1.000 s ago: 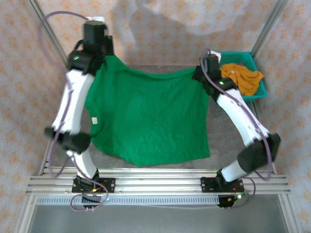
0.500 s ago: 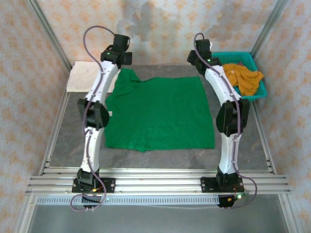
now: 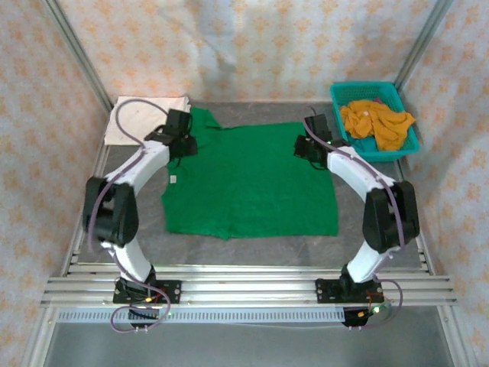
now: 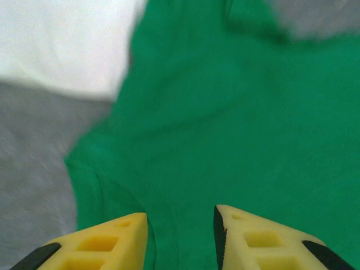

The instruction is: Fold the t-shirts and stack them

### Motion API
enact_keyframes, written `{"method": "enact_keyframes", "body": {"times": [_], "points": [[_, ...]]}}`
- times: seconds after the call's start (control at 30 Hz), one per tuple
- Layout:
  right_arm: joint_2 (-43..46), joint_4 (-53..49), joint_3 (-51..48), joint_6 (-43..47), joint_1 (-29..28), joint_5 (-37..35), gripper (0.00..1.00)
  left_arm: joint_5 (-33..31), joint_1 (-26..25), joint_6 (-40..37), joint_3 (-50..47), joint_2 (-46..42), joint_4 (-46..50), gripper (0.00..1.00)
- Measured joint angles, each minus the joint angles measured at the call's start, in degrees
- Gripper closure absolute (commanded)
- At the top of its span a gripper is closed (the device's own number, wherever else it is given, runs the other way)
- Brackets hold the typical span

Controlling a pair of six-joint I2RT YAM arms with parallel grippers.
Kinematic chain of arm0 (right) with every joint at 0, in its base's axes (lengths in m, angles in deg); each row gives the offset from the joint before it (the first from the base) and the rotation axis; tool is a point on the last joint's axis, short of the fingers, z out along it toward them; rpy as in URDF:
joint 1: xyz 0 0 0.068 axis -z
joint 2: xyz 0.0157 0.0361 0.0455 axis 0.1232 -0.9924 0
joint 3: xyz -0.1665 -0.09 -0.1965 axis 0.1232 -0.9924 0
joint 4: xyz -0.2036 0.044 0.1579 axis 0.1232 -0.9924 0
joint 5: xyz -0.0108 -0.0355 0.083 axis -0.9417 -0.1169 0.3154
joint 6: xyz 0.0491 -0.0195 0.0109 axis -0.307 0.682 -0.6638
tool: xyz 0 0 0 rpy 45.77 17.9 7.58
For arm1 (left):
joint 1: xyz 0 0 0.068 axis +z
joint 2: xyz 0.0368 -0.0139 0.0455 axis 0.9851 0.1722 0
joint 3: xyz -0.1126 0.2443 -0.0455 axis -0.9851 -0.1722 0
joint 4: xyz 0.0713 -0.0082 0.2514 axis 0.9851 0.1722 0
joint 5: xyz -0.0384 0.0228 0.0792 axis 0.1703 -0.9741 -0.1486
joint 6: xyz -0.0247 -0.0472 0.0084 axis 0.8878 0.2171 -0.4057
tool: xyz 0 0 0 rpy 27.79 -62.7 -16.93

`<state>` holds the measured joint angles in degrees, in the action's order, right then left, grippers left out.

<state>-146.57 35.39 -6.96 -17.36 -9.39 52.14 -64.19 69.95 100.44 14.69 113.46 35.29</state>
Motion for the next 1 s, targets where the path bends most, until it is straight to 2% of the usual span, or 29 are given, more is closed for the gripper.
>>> {"method": "enact_keyframes", "body": {"times": [0.2,0.3,0.5,0.67,0.83,0.93,1.0], "points": [[-9.9,2.0,0.0,-2.8,1.8,1.3,0.9,1.5,-1.1,2.8,1.2,9.3,0.4,0.7],[-13.5,3.9,0.0,-5.5,2.6,2.5,0.95,1.7,-2.2,3.7,5.2,12.8,0.4,0.7],[-16.4,9.0,0.5,-11.2,4.5,4.5,0.95,2.3,-4.6,5.1,15.4,21.2,0.8,0.72],[-17.9,11.6,1.8,-14.6,5.3,4.9,0.94,3.9,-5.3,5.0,30.4,30.5,3.1,0.72],[-17.4,12.0,1.5,-16.5,5.3,4.8,0.91,5.3,-5.6,3.9,53.4,43.3,9.9,0.72],[-14.2,12.0,-0.7,-16.7,5.3,4.9,0.88,5.7,-6.4,2.7,70.4,51.4,14.4,0.72],[-10.1,11.9,-2.6,-16.4,5.3,5.4,0.83,5.7,-6.8,2.1,76.8,53.4,17.1,0.72]]}}
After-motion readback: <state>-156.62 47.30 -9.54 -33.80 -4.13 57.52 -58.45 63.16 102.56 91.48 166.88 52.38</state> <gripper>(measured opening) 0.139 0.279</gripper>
